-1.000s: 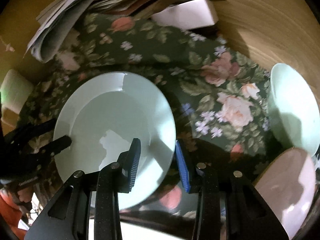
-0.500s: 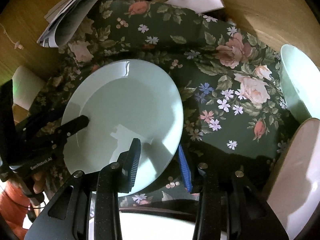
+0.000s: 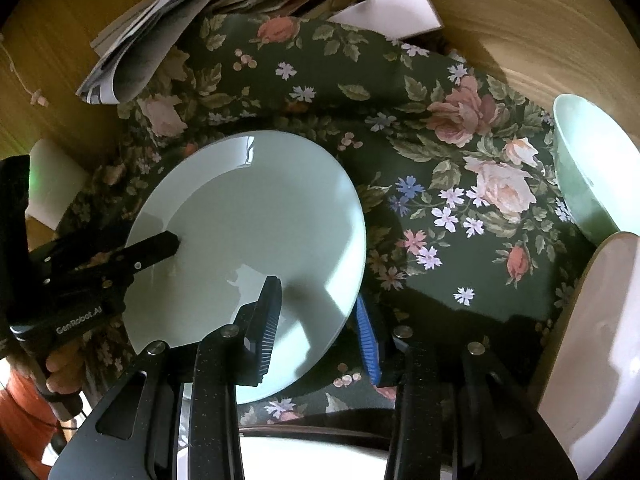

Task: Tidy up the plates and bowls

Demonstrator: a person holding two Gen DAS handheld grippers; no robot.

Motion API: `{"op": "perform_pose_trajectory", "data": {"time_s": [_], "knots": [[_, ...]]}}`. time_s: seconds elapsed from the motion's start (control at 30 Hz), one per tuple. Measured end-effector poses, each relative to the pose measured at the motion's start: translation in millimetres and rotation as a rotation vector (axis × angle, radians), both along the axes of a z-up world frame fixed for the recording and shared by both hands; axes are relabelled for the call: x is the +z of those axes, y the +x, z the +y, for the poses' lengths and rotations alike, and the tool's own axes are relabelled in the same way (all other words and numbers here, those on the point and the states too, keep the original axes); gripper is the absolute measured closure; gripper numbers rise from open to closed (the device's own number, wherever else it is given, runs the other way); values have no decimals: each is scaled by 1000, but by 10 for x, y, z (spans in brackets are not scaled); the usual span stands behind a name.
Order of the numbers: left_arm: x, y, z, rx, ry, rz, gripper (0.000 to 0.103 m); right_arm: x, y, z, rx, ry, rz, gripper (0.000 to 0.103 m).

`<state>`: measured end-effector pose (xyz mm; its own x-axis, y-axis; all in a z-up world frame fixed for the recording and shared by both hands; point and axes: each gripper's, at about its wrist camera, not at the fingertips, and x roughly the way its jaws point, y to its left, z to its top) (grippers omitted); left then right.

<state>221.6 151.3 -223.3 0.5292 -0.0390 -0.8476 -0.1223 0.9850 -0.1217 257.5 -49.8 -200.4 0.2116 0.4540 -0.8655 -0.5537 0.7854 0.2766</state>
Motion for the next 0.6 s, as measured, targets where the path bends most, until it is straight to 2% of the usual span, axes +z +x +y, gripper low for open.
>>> {"op": "perform_pose_trajectory", "data": {"time_s": [0.6], "knots": [[201,-165,-97,-29,-30,-58,59,222,-64,-309,-50,75,-52,70]]}}
